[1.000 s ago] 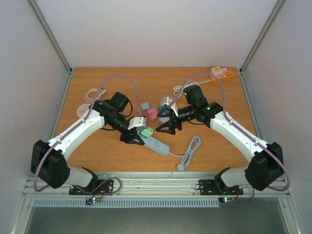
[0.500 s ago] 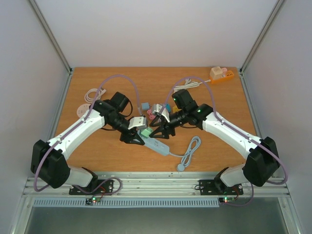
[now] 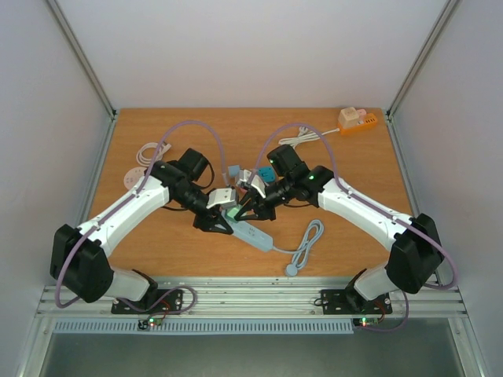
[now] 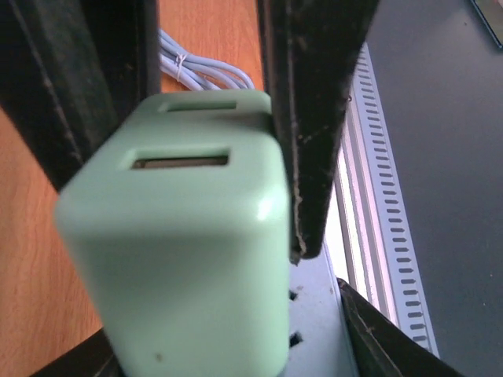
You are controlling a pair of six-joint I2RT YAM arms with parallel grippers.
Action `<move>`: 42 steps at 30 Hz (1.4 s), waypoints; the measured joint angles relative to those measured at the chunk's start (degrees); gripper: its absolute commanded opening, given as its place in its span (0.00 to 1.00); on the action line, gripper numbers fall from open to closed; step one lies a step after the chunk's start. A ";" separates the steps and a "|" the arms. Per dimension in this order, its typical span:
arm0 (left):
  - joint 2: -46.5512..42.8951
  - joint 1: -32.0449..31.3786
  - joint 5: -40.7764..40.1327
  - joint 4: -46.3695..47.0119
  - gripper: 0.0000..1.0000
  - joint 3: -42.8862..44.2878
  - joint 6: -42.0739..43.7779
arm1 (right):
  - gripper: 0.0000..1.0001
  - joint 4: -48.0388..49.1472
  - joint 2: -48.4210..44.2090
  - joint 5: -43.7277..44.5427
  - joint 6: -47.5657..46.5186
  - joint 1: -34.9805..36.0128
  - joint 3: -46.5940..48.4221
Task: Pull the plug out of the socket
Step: Remove the plug from the socket.
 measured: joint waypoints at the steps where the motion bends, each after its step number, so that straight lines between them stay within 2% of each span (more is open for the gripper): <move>1: 0.00 0.00 -0.02 -0.13 0.01 0.00 -0.20 | 0.02 -0.28 0.15 0.13 0.17 -0.07 0.24; 2: 0.00 0.02 0.00 -0.17 0.04 0.00 -0.26 | 0.01 -0.46 0.24 0.39 0.37 -0.07 0.46; 7: 0.00 0.11 0.22 -0.17 0.55 0.00 -0.50 | 0.01 -0.94 0.22 0.90 0.81 -0.02 0.79; 9: -0.09 0.70 0.61 -0.17 0.80 0.00 -0.42 | 0.01 -0.81 0.13 0.94 1.11 -0.09 0.79; 11: -0.50 1.79 2.38 0.00 0.95 -0.02 0.13 | 0.01 -0.70 -0.04 0.90 1.68 -0.63 0.79; 12: -0.96 2.89 3.39 -0.07 0.99 -0.02 0.28 | 0.01 -0.57 -0.20 0.83 2.01 -0.87 0.79; 17: -3.65 9.18 8.17 -0.04 0.99 -0.11 0.66 | 0.01 0.63 -1.57 0.39 4.22 -3.45 0.79; 27: -4.57 13.05 15.26 1.16 0.99 -0.52 0.46 | 0.01 4.24 -4.26 -1.25 9.75 -7.45 0.72; 32: -4.57 13.55 17.31 8.81 0.99 -4.13 -4.31 | 0.01 6.51 -5.31 -1.55 13.42 -8.92 0.87; 42: -3.52 12.55 21.09 27.36 0.99 -7.04 -20.22 | 0.01 10.56 -4.39 -2.36 20.98 -9.03 2.27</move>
